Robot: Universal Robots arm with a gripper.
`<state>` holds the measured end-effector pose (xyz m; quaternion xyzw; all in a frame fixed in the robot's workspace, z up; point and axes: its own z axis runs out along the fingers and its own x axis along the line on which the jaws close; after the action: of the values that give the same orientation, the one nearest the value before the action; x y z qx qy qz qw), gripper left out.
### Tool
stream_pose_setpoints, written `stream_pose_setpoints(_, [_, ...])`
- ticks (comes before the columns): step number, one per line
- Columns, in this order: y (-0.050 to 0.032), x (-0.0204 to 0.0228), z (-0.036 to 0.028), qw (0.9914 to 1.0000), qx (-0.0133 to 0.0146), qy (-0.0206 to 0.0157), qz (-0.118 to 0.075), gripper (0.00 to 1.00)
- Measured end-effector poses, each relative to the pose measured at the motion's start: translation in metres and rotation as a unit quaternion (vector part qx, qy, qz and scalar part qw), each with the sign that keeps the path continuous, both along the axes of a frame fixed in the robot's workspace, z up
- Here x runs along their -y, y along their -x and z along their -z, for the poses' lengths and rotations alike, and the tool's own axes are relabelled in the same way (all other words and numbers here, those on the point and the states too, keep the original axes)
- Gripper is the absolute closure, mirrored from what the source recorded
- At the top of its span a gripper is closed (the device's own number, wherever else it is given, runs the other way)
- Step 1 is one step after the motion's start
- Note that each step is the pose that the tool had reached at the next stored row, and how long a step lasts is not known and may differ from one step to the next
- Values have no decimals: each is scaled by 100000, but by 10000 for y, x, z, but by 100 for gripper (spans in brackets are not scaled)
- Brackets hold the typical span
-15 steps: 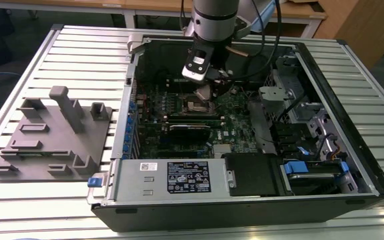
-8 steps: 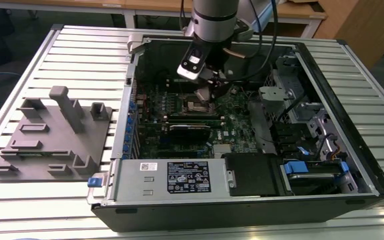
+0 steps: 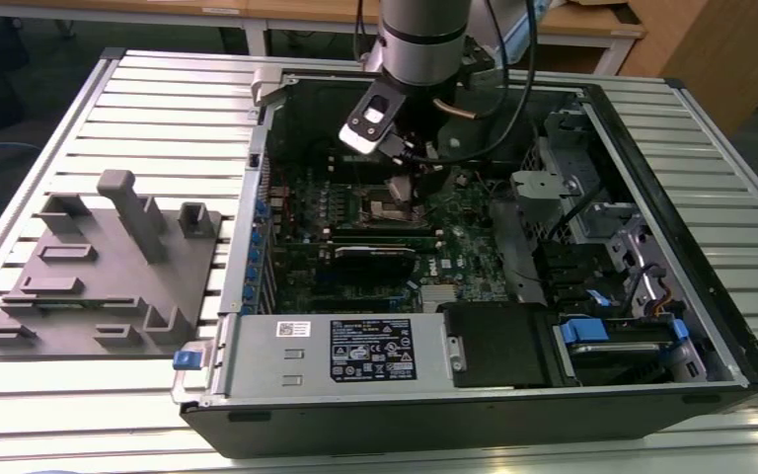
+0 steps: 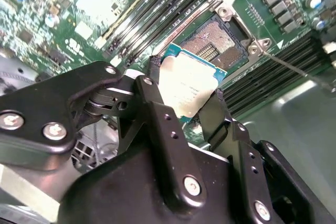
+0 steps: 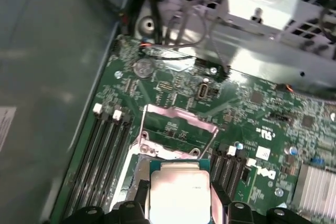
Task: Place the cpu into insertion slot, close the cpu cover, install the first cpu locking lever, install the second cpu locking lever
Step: 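Place the cpu into insertion slot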
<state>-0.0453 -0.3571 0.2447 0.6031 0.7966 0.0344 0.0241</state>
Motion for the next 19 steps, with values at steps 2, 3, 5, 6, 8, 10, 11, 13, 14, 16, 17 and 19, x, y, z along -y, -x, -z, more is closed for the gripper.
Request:
stream_pose_setpoints(2, [0, 0, 5, 99984, 0, 3, 1792, 46])
stream_pose_setpoints(3, [0, 0, 7, 99965, -2, 9, 2629, 46])
stream_pose_setpoints(5, [0, 0, 11, 99903, 1, 5, 4408, 46])
stream_pose_setpoints(6, [0, 0, 13, 99855, 1, 3, 5381, 46])
stream_pose_setpoints(8, [0, 0, 17, 99742, 0, 2, 7179, 46])
stream_pose_setpoints(10, [0, 0, 21, 99597, -2, 6, 8972, 46])
stream_pose_setpoints(11, [0, 0, 22, 99512, 0, 8, 9864, 46])
stream_pose_setpoints(13, [0, 0, 26, 99319, -1, 5, 11652, 46])
stream_pose_setpoints(14, [0, 0, 28, 99199, 0, 4, 12632, 46])
stream_pose_setpoints(16, [0, 0, 31, 98957, -1, 5, 14406, 46])
stream_pose_setpoints(17, [0, 1, 31, 98862, -7, 6, 15047, 46])
stream_pose_setpoints(19, [0, 1, 31, 98851, -3, 7, 15116, 46])
